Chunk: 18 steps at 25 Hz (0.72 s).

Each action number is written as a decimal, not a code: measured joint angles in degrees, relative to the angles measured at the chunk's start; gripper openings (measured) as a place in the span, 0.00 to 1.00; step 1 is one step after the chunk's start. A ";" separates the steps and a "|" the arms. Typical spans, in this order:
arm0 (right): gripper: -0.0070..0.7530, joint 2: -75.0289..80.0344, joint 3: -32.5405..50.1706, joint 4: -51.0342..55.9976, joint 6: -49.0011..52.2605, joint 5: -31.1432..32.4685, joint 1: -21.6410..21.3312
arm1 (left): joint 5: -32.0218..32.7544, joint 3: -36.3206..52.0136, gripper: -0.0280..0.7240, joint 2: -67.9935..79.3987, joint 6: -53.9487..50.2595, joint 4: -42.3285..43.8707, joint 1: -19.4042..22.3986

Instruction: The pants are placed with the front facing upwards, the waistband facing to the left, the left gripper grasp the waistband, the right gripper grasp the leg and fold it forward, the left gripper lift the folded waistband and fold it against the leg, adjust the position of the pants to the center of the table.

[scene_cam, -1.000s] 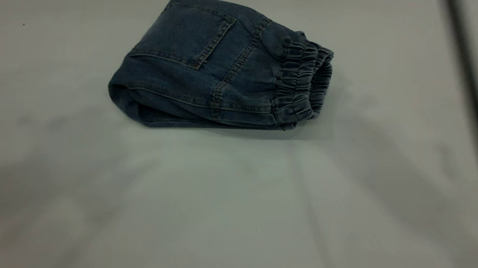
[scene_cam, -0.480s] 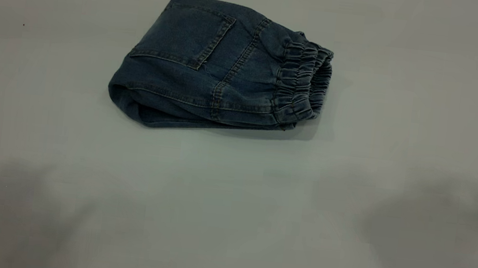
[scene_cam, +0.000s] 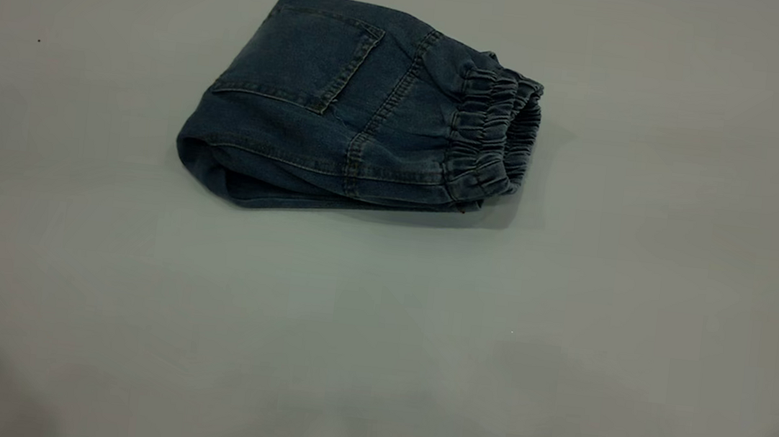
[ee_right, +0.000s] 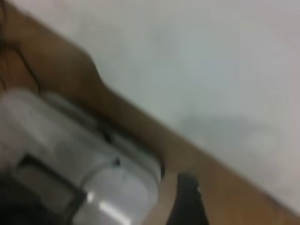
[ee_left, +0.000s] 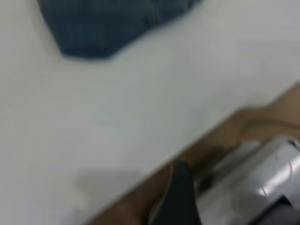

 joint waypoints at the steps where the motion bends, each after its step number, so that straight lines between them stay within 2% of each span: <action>1: 0.62 -0.75 2.14 -0.05 0.00 -0.20 0.00 | 0.00 2.23 0.80 -0.96 -0.06 0.02 0.00; 4: 0.62 -2.57 8.69 -0.05 -0.05 -0.66 0.00 | 0.00 7.28 0.80 -3.21 -0.12 0.09 0.00; 10: 0.62 -7.00 16.47 -0.05 -0.05 -3.47 0.00 | 0.00 14.06 0.80 -6.50 0.16 0.42 0.00; 18: 0.62 -14.56 20.03 -0.05 -0.05 -6.53 0.00 | -1.87 18.63 0.80 -10.49 0.85 3.43 0.00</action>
